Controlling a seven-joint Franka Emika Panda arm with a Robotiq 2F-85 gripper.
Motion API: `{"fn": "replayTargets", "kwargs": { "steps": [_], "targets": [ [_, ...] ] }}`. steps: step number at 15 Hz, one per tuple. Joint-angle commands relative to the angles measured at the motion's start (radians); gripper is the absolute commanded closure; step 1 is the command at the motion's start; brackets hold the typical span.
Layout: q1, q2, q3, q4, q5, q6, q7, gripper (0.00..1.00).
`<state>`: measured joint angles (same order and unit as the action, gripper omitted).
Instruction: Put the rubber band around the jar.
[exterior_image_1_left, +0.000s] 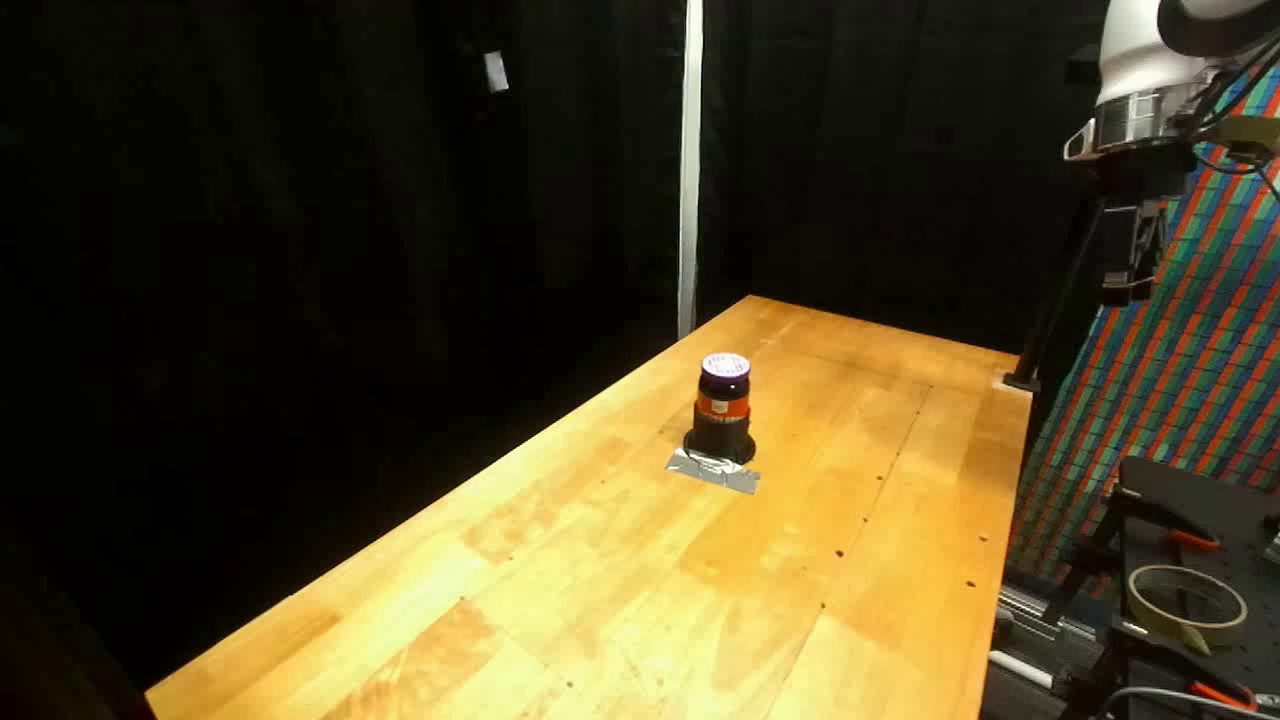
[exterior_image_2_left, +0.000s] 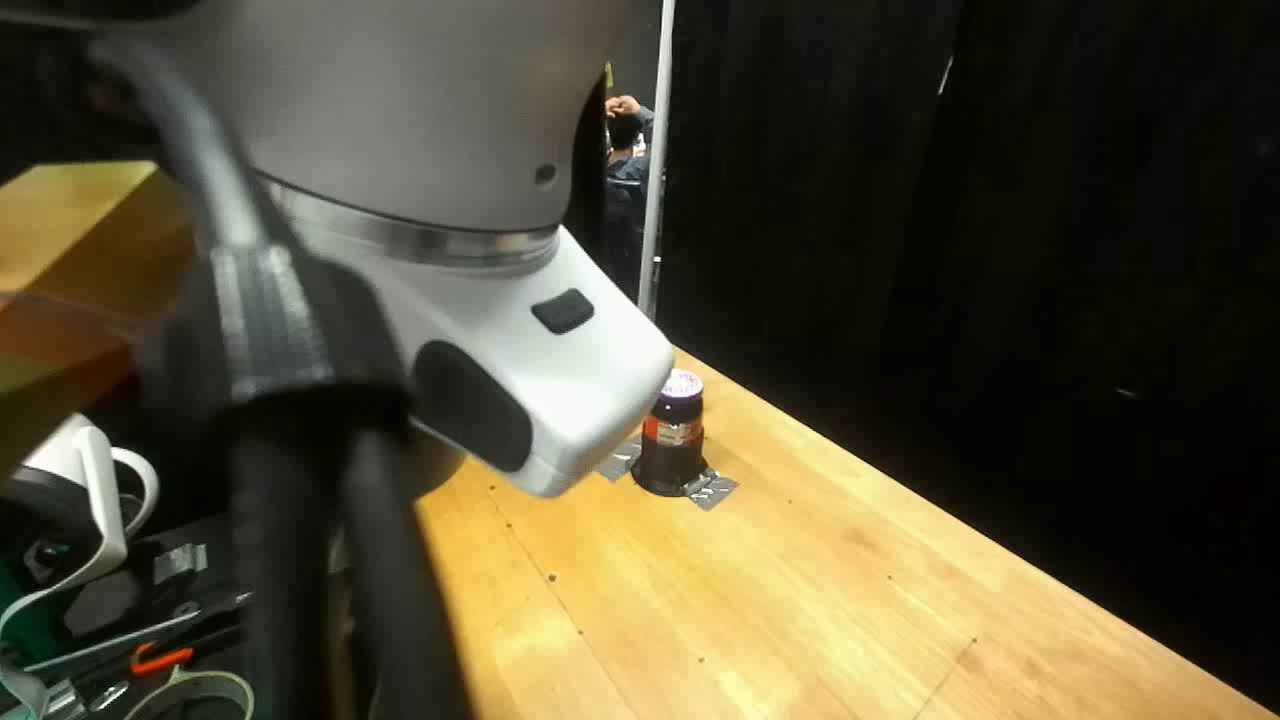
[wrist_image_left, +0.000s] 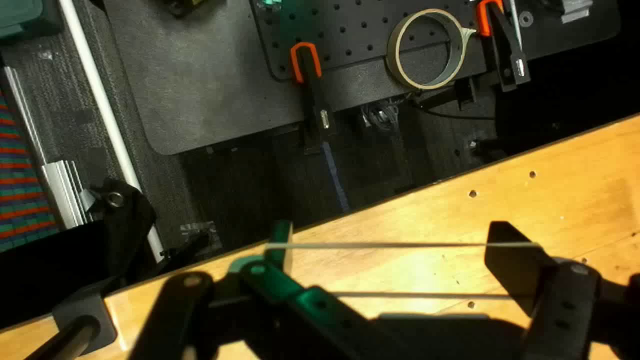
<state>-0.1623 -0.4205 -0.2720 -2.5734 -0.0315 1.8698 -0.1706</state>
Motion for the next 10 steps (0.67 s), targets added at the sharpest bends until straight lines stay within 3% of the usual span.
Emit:
{"fn": "replayTargets", "kwargs": {
  "steps": [1, 6, 10],
  "targets": [
    [-0.015, 0.002, 0.015, 0.002, 0.006, -0.002, -0.005, 0.00],
    [-0.015, 0.002, 0.015, 0.002, 0.006, -0.001, -0.005, 0.00],
    [0.040, 0.108, 0.047, 0.062, 0.015, 0.115, -0.054, 0.00]
  ]
}}
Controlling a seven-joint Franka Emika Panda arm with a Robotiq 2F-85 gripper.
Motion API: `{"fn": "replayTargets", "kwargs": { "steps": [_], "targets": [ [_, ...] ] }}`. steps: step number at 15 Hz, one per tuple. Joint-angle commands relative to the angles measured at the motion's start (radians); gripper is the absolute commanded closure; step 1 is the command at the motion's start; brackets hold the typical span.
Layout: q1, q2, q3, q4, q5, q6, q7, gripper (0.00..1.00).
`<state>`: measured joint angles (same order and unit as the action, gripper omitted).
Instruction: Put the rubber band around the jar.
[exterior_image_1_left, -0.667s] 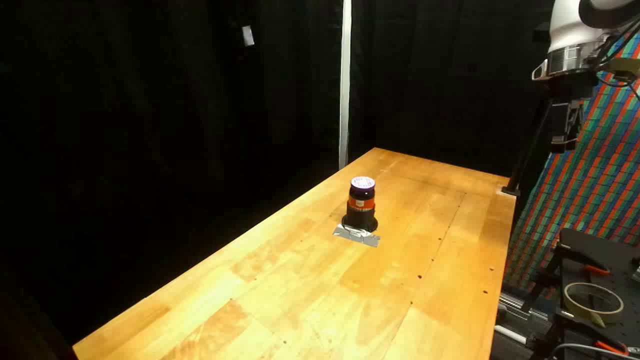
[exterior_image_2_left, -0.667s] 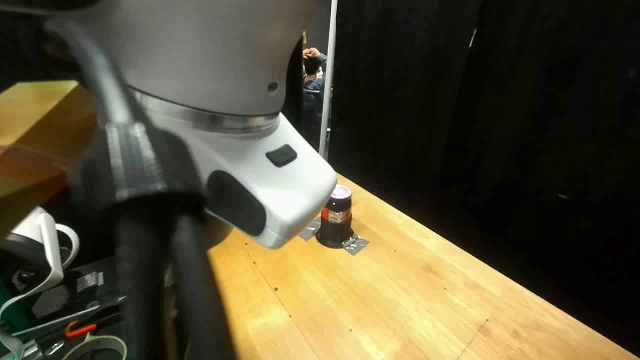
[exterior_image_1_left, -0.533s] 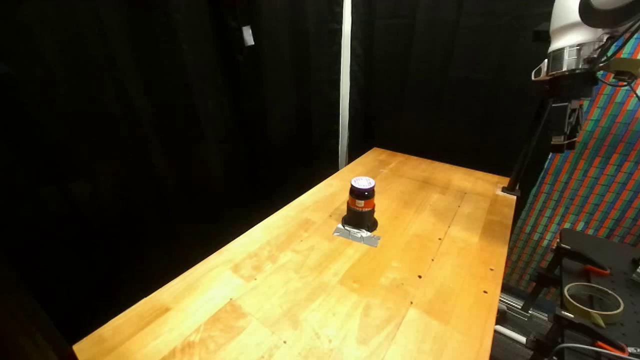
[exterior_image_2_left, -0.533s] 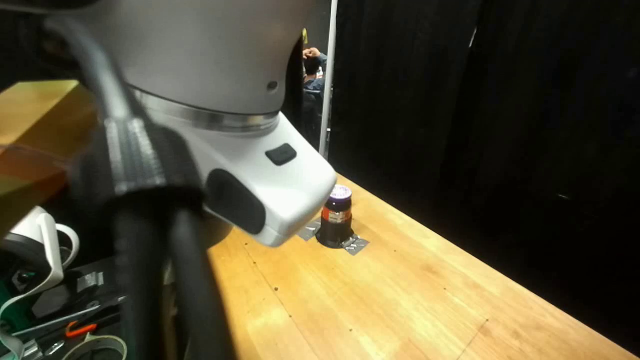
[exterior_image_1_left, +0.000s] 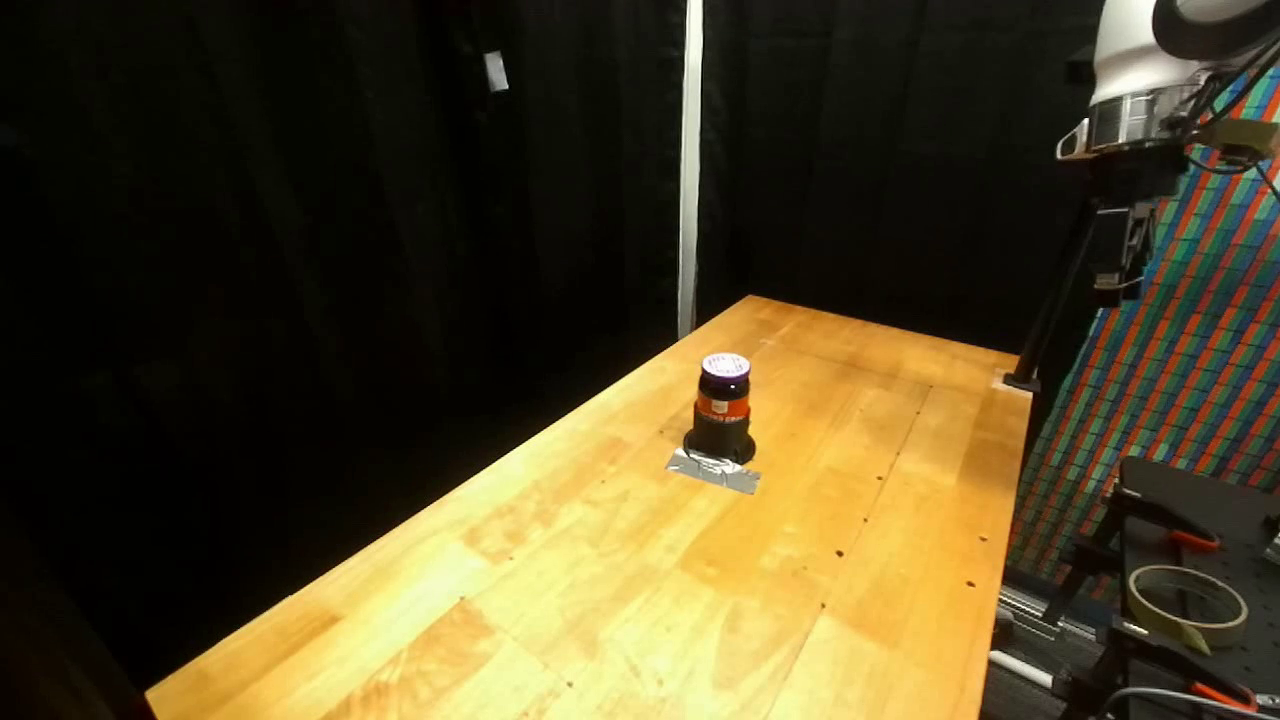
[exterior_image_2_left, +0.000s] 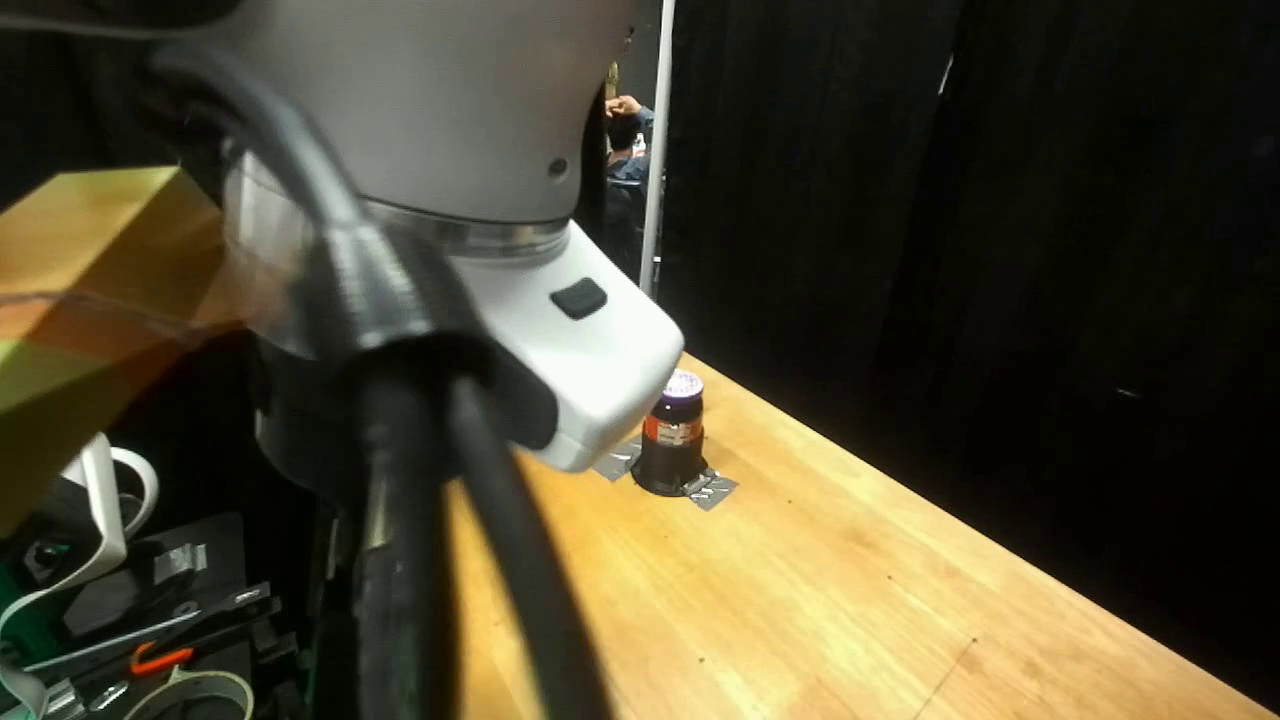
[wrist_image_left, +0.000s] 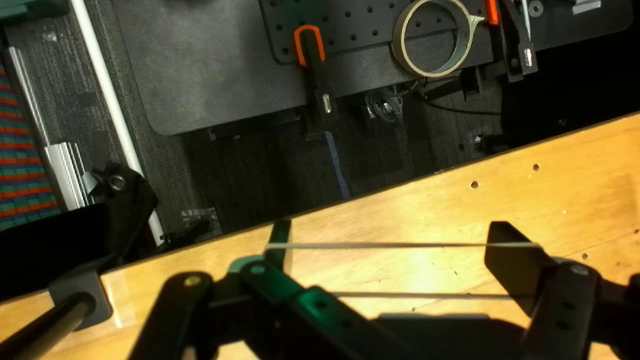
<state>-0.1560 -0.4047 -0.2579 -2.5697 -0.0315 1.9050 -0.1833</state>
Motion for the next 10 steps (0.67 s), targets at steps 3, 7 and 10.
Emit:
{"fn": "replayTargets", "kwargs": {
  "steps": [3, 7, 10],
  "targets": [
    [0.088, 0.200, 0.082, 0.130, 0.035, 0.183, -0.061, 0.00],
    [0.148, 0.392, 0.144, 0.311, 0.101, 0.226, -0.112, 0.00],
    [0.165, 0.542, 0.203, 0.472, 0.142, 0.220, -0.113, 0.00]
  ]
}}
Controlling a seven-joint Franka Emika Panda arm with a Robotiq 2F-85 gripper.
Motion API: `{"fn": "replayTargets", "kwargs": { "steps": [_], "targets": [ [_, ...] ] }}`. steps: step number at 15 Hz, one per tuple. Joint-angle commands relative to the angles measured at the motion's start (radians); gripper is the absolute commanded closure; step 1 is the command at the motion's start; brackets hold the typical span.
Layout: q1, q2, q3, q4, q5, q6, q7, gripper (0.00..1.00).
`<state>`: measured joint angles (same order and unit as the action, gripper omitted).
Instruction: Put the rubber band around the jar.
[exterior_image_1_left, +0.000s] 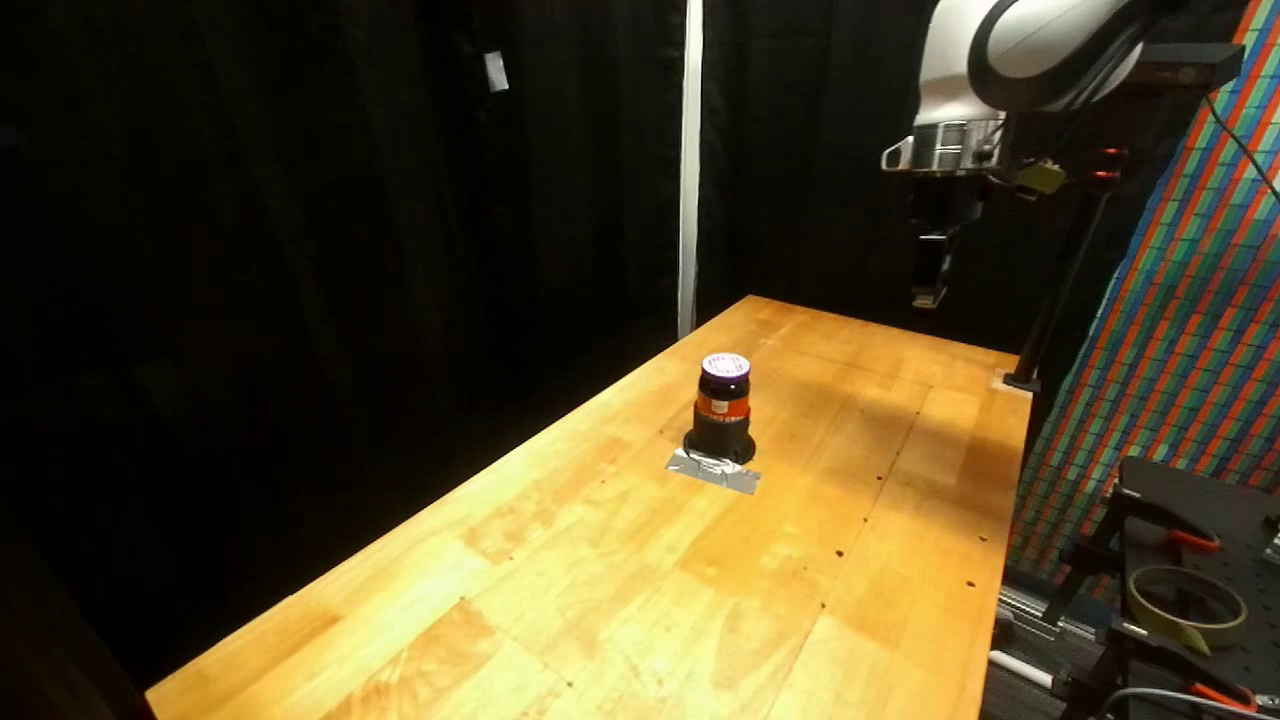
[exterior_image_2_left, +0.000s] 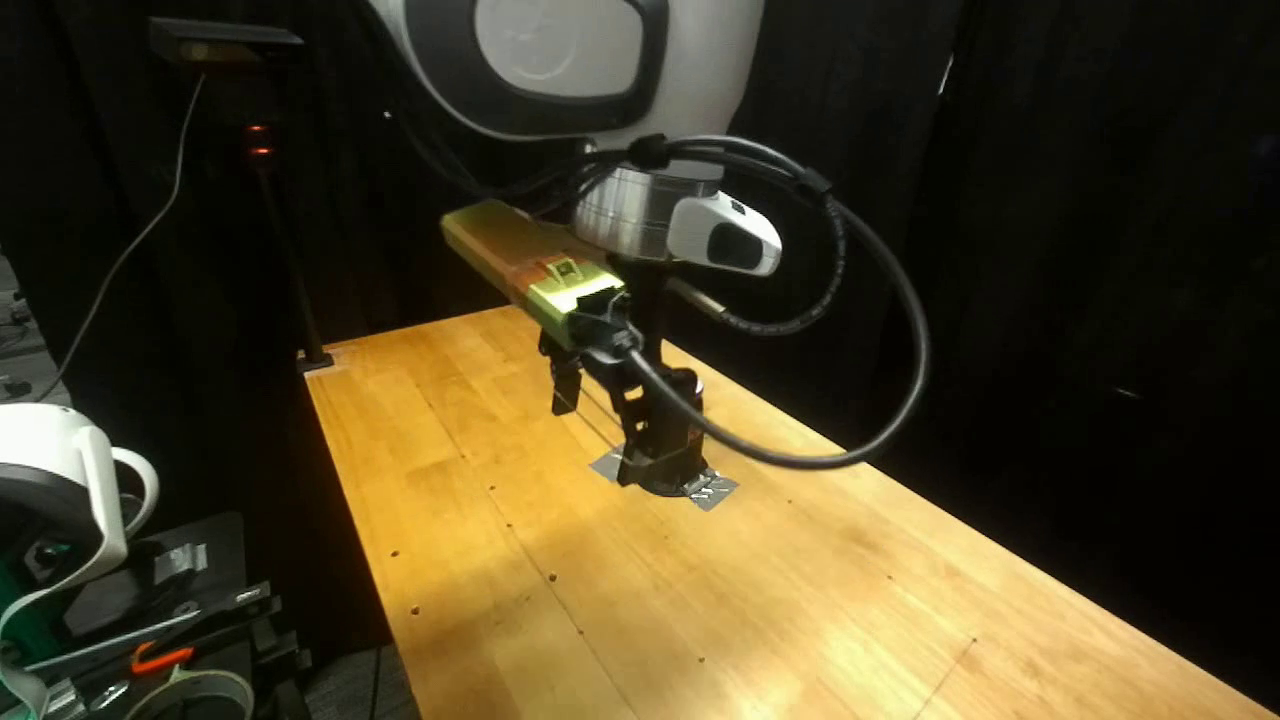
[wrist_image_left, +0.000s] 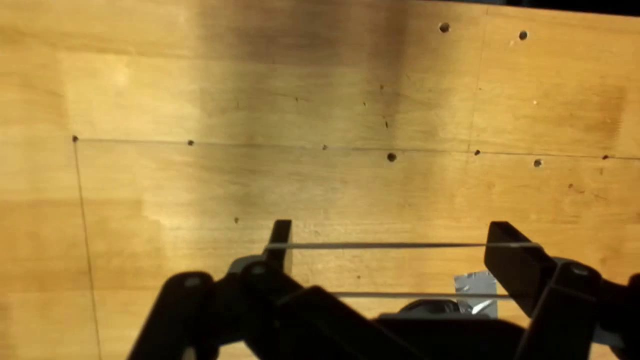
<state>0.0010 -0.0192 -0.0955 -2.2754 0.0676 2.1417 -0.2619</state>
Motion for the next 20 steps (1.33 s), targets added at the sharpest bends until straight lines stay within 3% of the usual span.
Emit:
{"fn": "replayTargets", "kwargs": {
  "steps": [1, 6, 13, 20],
  "targets": [
    [0.008, 0.196, 0.057, 0.221, 0.047, -0.016, -0.033, 0.00],
    [0.021, 0.414, 0.127, 0.484, 0.026, -0.036, 0.038, 0.00],
    [0.075, 0.674, 0.139, 0.835, -0.051, -0.108, 0.166, 0.00],
    [0.108, 0.819, 0.146, 1.038, -0.073, -0.194, 0.175, 0.00]
  ]
}}
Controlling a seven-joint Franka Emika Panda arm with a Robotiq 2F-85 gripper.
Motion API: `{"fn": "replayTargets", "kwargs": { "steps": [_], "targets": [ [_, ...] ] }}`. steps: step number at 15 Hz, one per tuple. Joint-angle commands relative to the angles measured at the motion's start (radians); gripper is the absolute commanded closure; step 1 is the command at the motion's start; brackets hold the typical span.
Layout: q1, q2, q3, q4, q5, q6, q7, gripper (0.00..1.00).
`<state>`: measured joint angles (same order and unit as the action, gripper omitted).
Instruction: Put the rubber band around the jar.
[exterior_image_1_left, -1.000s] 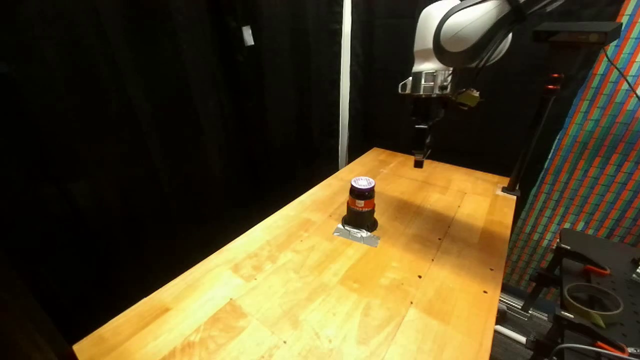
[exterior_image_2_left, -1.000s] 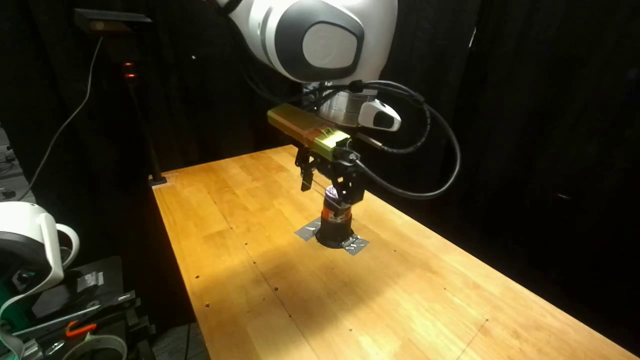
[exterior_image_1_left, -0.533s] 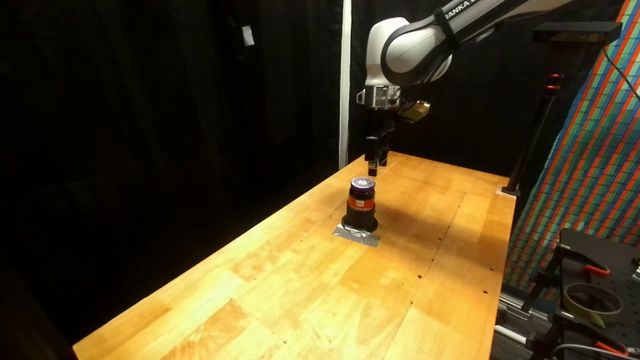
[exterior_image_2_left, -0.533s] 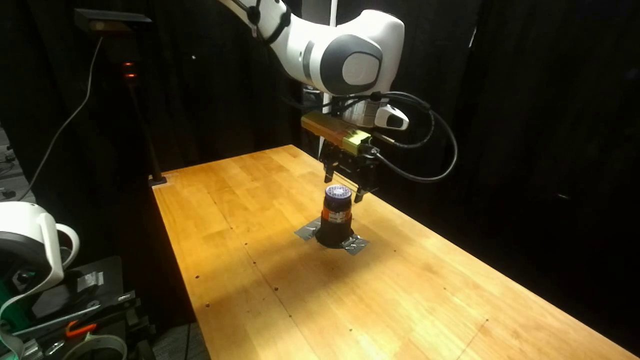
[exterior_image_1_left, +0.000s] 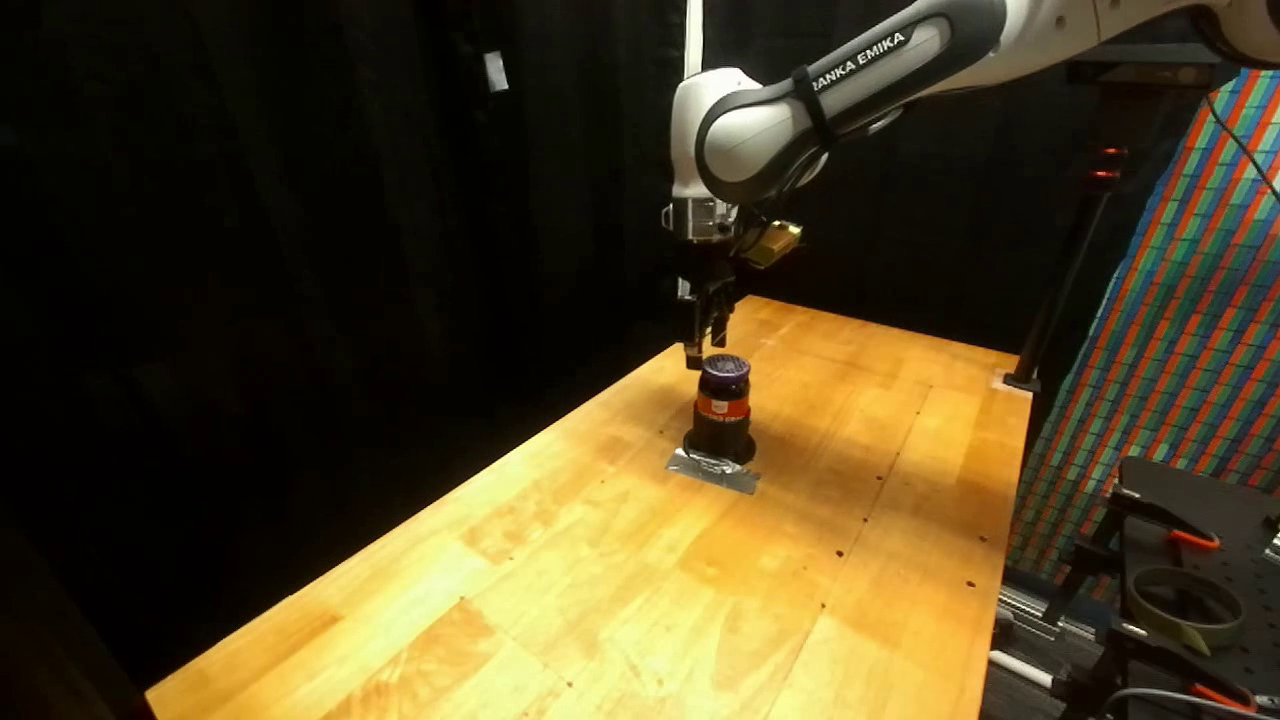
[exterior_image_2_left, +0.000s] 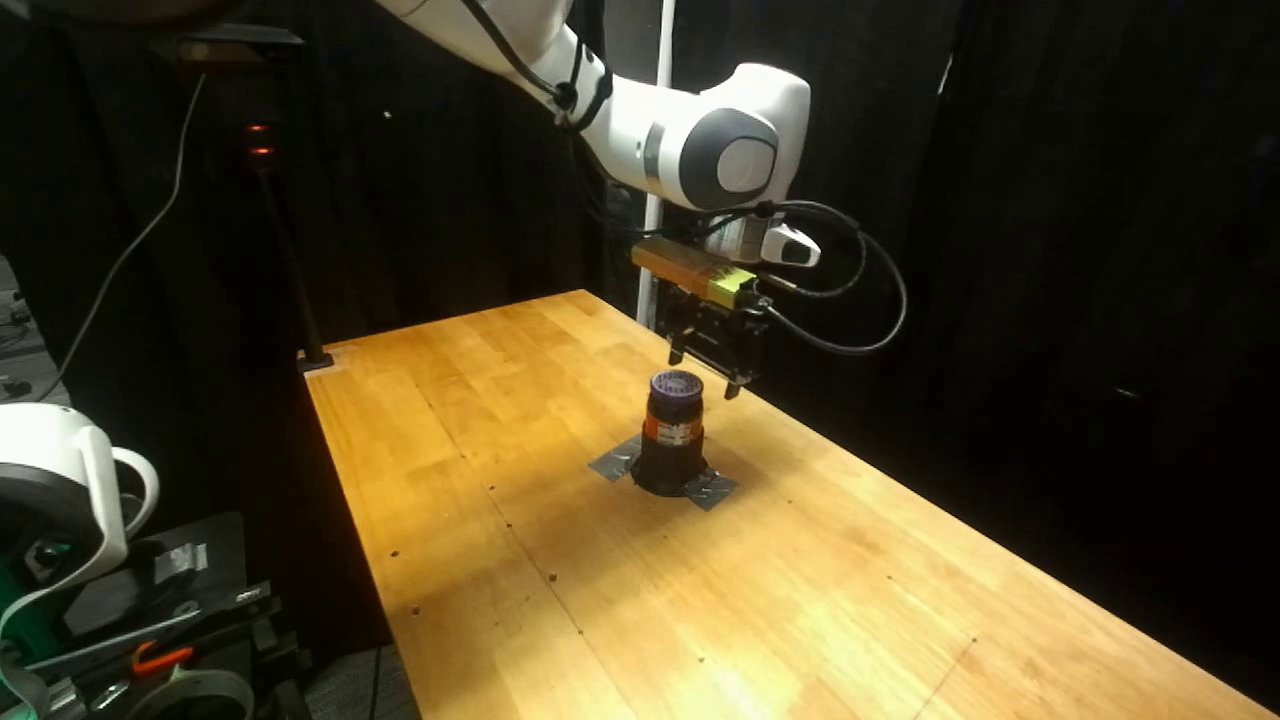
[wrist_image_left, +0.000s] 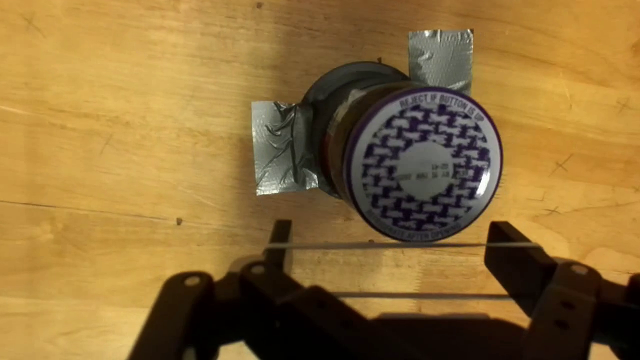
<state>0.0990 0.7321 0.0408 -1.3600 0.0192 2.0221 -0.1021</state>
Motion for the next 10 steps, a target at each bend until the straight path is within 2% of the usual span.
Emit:
{"fn": "replayTargets", "kwargs": {
  "steps": [1, 6, 10],
  "targets": [
    [0.016, 0.081, 0.008, 0.143, -0.033, -0.093, 0.009, 0.00],
    [0.044, 0.138, 0.007, 0.240, -0.069, -0.272, 0.003, 0.00],
    [0.060, 0.164, 0.007, 0.272, -0.082, -0.296, 0.010, 0.00]
  ]
}}
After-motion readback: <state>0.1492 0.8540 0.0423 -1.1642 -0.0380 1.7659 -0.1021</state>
